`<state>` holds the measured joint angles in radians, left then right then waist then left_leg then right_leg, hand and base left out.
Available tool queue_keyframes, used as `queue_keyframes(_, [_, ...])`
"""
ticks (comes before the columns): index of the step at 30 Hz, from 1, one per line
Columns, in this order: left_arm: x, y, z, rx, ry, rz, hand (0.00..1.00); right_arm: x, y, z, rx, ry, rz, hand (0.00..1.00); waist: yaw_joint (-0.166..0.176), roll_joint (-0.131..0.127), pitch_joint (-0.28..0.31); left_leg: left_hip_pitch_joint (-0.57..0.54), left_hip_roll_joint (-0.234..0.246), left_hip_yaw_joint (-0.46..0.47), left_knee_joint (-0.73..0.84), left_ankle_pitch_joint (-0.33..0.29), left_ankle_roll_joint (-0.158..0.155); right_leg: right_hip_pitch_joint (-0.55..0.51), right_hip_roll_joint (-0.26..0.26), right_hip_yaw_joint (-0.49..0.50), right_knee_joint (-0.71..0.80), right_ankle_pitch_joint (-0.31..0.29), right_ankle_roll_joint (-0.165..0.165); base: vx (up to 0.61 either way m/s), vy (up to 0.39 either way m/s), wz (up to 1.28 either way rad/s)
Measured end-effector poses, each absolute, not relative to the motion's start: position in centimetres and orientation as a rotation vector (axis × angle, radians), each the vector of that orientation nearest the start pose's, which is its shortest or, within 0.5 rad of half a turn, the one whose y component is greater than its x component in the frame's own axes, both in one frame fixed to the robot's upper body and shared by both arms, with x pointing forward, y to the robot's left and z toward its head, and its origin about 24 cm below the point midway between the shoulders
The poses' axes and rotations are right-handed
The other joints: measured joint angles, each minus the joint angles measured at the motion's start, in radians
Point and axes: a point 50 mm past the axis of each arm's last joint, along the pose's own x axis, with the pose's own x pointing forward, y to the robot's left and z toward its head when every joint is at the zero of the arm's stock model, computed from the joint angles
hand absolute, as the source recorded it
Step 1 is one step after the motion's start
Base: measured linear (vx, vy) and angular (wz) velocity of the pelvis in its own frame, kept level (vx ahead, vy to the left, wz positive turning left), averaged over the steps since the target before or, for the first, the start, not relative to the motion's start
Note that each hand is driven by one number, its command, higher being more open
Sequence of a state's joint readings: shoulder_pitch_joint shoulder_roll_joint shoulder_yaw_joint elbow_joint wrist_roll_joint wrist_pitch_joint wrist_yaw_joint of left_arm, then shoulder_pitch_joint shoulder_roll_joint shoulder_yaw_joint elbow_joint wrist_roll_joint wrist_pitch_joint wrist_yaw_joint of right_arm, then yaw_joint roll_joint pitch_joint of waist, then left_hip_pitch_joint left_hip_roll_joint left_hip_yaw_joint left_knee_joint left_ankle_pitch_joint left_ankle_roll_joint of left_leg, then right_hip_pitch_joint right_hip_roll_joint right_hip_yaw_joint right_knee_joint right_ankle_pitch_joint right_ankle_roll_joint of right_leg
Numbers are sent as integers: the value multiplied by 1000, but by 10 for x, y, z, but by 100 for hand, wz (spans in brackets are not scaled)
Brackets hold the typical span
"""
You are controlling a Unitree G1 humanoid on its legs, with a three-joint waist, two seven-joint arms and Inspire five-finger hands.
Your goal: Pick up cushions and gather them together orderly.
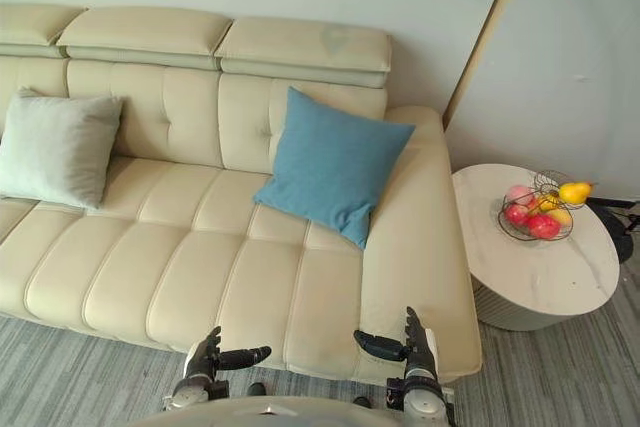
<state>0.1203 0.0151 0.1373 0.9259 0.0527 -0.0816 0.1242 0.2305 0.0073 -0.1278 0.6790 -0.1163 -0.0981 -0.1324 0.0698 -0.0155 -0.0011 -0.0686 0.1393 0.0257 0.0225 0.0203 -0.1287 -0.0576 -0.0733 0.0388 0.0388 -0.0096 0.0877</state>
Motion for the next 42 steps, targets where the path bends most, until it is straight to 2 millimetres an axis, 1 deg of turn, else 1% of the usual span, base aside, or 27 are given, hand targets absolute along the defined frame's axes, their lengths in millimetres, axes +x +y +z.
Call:
queue_keyframes(3, [112,189,-151,73,967,254,100,129,-183,-129,-100,792,-250,100,3,-14,11,-21,4,26,28,-11,2,-28,3,30,3,15,1,-76,38,-29])
queue_keyframes(6, [119,192,-148,106,950,244,100,149,-178,-123,-90,750,-240,100,5,-23,41,-70,18,59,120,-52,1,-70,13,63,29,23,3,-113,39,-39])
queue_keyframes(8, [124,195,-146,114,938,248,100,159,-173,-120,-84,729,-247,100,10,-30,50,-104,35,75,172,-63,13,-88,13,60,23,27,24,-142,15,-38])
queue_keyframes(9, [129,192,-145,101,925,254,100,165,-171,-117,-82,717,-244,100,29,-20,67,-113,66,95,184,-62,15,-146,-13,-37,187,-40,-16,-68,-36,-29])
queue_keyframes(10, [132,193,-144,102,920,266,100,169,-166,-116,-76,713,-233,100,31,-29,76,-125,69,96,218,-63,16,-227,-61,-92,499,-100,-16,-60,-24,-13])
queue_keyframes(11, [134,193,-143,102,914,268,100,169,-163,-117,-75,717,-228,100,30,-43,75,-130,64,94,237,-65,17,-245,-83,-94,602,-112,-2,-66,-100,22])
queue_keyframes(12, [139,197,-139,100,888,281,100,167,-159,-118,-74,728,-217,100,30,-65,81,-144,52,84,272,-76,11,-268,-83,-107,647,-100,24,-73,-74,21])
queue_keyframes(13, [137,191,-141,75,895,287,100,168,-159,-118,-75,727,-214,100,39,-37,63,-166,51,66,266,-87,23,-232,-56,-109,561,-112,34,-136,-102,-13])
queue_keyframes(14, [137,187,-141,46,893,295,100,174,-160,-116,-82,713,-224,100,66,-35,71,-160,64,69,241,-61,10,-210,-47,-79,547,-162,49,-95,-29,-27])
queue_keyframes(15, [139,188,-140,46,880,300,100,176,-159,-115,-82,708,-222,100,66,-43,77,-159,61,74,246,-57,10,-210,-54,-77,588,-189,49,-132,-195,-10])
queue_keyframes(16, [144,195,-136,61,860,312,100,178,-153,-114,-84,702,-210,100,66,-72,85,-190,40,64,287,-53,9,-157,-77,-85,611,-283,41,-102,-219,13])
queue_keyframes(17, [148,197,-135,63,851,324,100,180,-153,-113,-85,696,-210,100,70,-84,84,-211,40,62,307,-55,7,-140,-75,-97,552,-316,29,-211,-293,9])
queue_keyframes(18, [151,194,-134,46,848,330,100,188,-155,-108,-92,662,-217,100,74,-64,84,-246,66,49,323,-49,-14,-119,-41,-124,473,-329,-6,-260,-197,0])
queue_keyframes(19, [150,187,-137,30,861,314,100,195,-159,-104,-104,633,-223,100,74,-19,94,-256,106,22,299,-26,-28,-106,6,-151,421,-290,-26,-281,-170,8])
queue_keyframes(20, [151,183,-136,33,859,292,100,194,-161,-104,-110,634,-230,100,73,-3,105,-247,128,15,252,13,-29,-108,30,-171,410,-275,-39,-275,-162,23])
queue_keyframes(21, [151,183,-136,37,860,287,100,192,-162,-105,-111,639,-235,100,72,1,107,-245,137,17,231,29,-31,-112,36,-181,412,-271,-45,-266,-184,32])
queue_keyframes(22, [149,182,-137,43,864,283,100,188,-163,-108,-107,654,-248,100,72,6,111,-230,148,25,182,48,-16,-115,46,-201,413,-260,-63,-235,-179,29])
queue_keyframes(23, [148,182,-138,43,868,283,100,185,-163,-109,-105,665,-255,100,71,6,110,-221,149,33,152,35,-15,-114,46,-208,397,-248,-73,-168,-142,35])
queue_keyframes(24, [149,183,-137,45,865,282,100,182,-164,-111,-97,678,-265,100,69,0,114,-239,139,39,212,30,-7,-113,36,-221,370,-225,-87,-75,-58,22])
queue_keyframes(25, [149,183,-137,47,865,283,100,182,-165,-111,-98,682,-268,100,69,5,111,-244,134,38,244,29,-6,-113,34,-225,364,-220,-88,-76,-38,32])
queue_keyframes(26, [149,181,-137,46,868,278,100,180,-169,-112,-102,687,-281,100,60,5,109,-250,110,37,346,-31,-20,-116,23,-242,346,-202,-91,-49,-1,30])
queue_keyframes(28, [151,178,-137,44,863,269,100,178,-173,-113,-98,696,-301,100,50,9,106,-241,73,35,432,-128,-7,-115,6,-256,314,-177,-82,-54,59,33])
queue_keyframes(30, [150,175,-138,36,870,266,100,175,-173,-115,-92,719,-305,100,47,16,102,-211,63,37,444,-197,7,-115,4,-257,280,-144,-63,-67,150,5])
queue_keyframes(31, [148,175,-139,36,878,265,100,171,-173,-119,-86,744,-308,100,45,13,102,-203,56,44,423,-204,16,-110,2,-254,267,-131,-48,-87,195,-4])
queue_keyframes(35, [133,184,-145,78,929,270,100,139,-162,-139,-42,884,-283,100,25,-21,55,-113,-15,82,254,-136,57,-43,-38,-234,129,-57,-13,-51,131,-2])
queue_keyframes(39, [127,186,-150,109,970,247,100,125,-169,-148,-21,958,-320,100,8,-25,34,-76,-69,82,110,-50,77,-25,-59,-235,22,12,-3,-15,58,7])
queue_keyframes(42, [118,191,-153,126,1010,238,100,112,-171,-156,1,1030,-331,100,5,-22,36,-46,-76,82,79,-35,83,8,-59,-235,-14,31,-3,24,9,0])
